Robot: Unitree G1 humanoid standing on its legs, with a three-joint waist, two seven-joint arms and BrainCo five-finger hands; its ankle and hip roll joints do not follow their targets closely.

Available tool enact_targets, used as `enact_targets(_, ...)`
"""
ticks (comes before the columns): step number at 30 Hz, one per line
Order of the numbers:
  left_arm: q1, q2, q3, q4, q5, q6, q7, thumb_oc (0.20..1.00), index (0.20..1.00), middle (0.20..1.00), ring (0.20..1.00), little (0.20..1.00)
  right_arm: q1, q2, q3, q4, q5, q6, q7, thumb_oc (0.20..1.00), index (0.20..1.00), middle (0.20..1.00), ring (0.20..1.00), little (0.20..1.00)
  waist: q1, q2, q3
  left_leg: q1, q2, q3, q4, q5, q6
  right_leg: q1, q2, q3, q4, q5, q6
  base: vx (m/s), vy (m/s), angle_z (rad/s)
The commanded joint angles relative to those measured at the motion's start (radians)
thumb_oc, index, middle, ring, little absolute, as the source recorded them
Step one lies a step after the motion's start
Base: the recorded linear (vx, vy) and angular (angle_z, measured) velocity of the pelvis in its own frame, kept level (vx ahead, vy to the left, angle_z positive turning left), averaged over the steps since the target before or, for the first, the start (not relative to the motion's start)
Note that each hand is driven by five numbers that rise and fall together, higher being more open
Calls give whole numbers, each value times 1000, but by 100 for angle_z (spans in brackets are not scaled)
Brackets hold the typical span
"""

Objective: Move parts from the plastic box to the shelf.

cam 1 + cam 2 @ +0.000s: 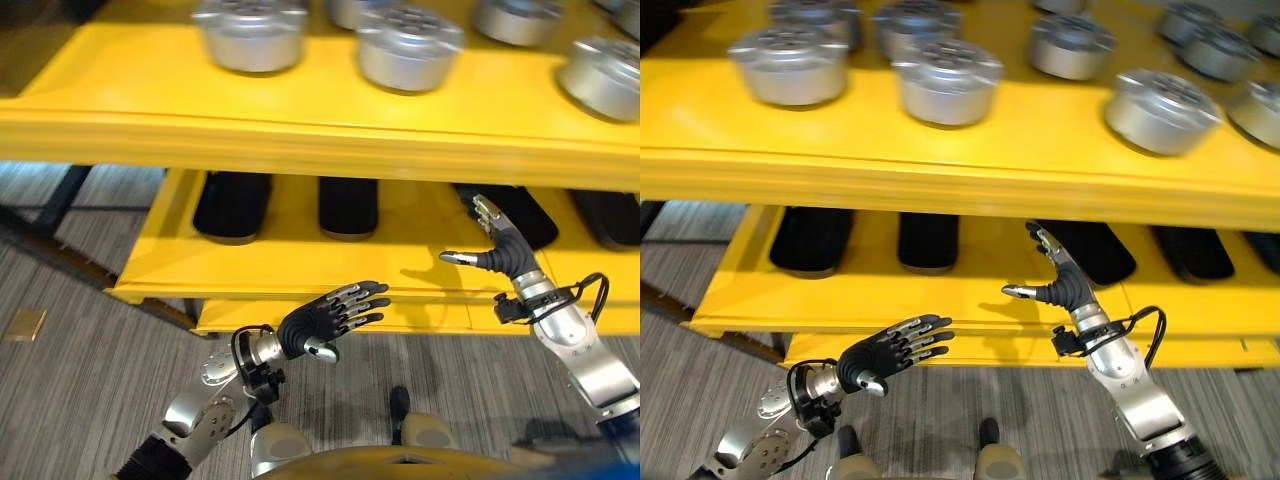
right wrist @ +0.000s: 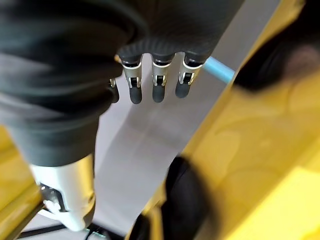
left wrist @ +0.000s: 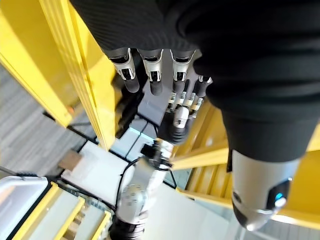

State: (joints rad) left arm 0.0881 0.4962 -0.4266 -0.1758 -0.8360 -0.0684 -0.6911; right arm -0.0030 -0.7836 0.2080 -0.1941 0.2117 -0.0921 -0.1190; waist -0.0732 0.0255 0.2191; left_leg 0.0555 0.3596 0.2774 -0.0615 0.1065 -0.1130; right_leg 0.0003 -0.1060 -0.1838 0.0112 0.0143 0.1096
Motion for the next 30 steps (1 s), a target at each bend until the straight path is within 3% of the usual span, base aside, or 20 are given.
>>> enact_targets(1, -40, 63, 26, -52, -30, -25, 14, 1000, 1000, 1000, 1000, 1000, -67, 61, -10, -54, -19, -34, -9, 1000, 1000, 1000, 1000, 1000, 38, -95, -7, -12, -128, 10, 65, -73, 8, 56, -91, -69, 109, -65, 65, -109, -311, -31)
enact_targets(3, -42, 57, 32, -59, -41, -16, 10, 1000, 1000, 1000, 1000, 1000, -71, 51, -19, -53, -33, -27, -2, 1000, 1000, 1000, 1000, 1000, 36, -87, -4, -12, -116, 8, 47, -51, -5, 56, -81, -81, 117, -78, 52, -69, -224, -18)
enact_targets(6, -22, 52, 69, -56, -52, -41, 48, 1000, 1000, 1000, 1000, 1000, -83, 11, -23, -48, -32, -14, 72, 1000, 1000, 1000, 1000, 1000, 25, -52, 10, -22, -40, 3, -11, 41, -40, 30, -40, -96, 193, -136, -3, -88, -389, 3)
enact_targets(9, 8, 53, 113, -59, -64, -57, 39, 1000, 1000, 1000, 1000, 1000, -46, -8, -42, -55, -42, -26, 89, 1000, 1000, 1000, 1000, 1000, 21, -38, 14, -46, -31, 4, -7, 74, -47, 35, -23, -114, 201, -144, -23, -45, -256, 13)
enact_targets(10, 16, 50, 132, -57, -75, -50, 17, 1000, 1000, 1000, 1000, 1000, -23, -12, -55, -61, -42, -31, 90, 1000, 1000, 1000, 1000, 1000, 19, -36, 20, -65, -44, 0, 29, 72, -43, 42, -21, -116, 200, -149, -30, -58, -151, 11)
enact_targets(11, 18, 48, 151, -51, -76, -40, -14, 1000, 1000, 1000, 1000, 1000, -2, -14, -73, -62, -37, -34, 88, 1000, 1000, 1000, 1000, 1000, 11, -34, 18, -66, -87, 25, 81, 12, -18, 46, -23, -121, 194, -147, -31, -63, -99, 15)
enact_targets(12, 18, 50, 154, -53, -73, -36, -17, 1000, 1000, 1000, 1000, 1000, 2, -11, -78, -58, -40, -37, 86, 1000, 1000, 1000, 1000, 1000, 8, -34, 16, -62, -108, 30, 101, -15, -8, 43, -25, -119, 188, -142, -29, -70, -58, 24)
enact_targets(14, 13, 51, 157, -61, -68, -34, -12, 1000, 1000, 1000, 1000, 1000, -9, 8, -69, -15, -41, -64, 85, 1000, 1000, 1000, 1000, 1000, 7, -34, 7, -54, -194, 8, 171, -110, 33, 40, -24, -89, 157, -113, -26, -45, 14, 21)
enact_targets(18, -4, 45, 146, -50, -26, -19, 7, 1000, 1000, 1000, 1000, 1000, -48, 88, -27, 29, -22, -68, 2, 1000, 1000, 1000, 1000, 1000, 15, -24, -26, -1, -224, -50, 70, -78, 34, 54, 1, -45, 105, -79, -13, 82, 97, -28)
enact_targets(26, 6, 31, 150, -44, -26, 27, -14, 1000, 1000, 1000, 1000, 1000, -76, 175, -51, 62, -152, -60, -187, 1000, 1000, 1000, 1000, 1000, 23, -21, -60, 49, -240, -41, -9, -80, 48, 84, 0, -36, 72, -78, 1, 88, 124, -2)
enact_targets(30, -13, 36, 108, -44, 10, 43, -58, 1000, 1000, 1000, 1000, 1000, -54, 179, -111, 66, -167, -31, -270, 1000, 1000, 1000, 1000, 1000, -4, -21, -58, 46, -255, -102, 4, -98, 76, 61, 8, 83, 140, -100, 6, -14, 24, 24)
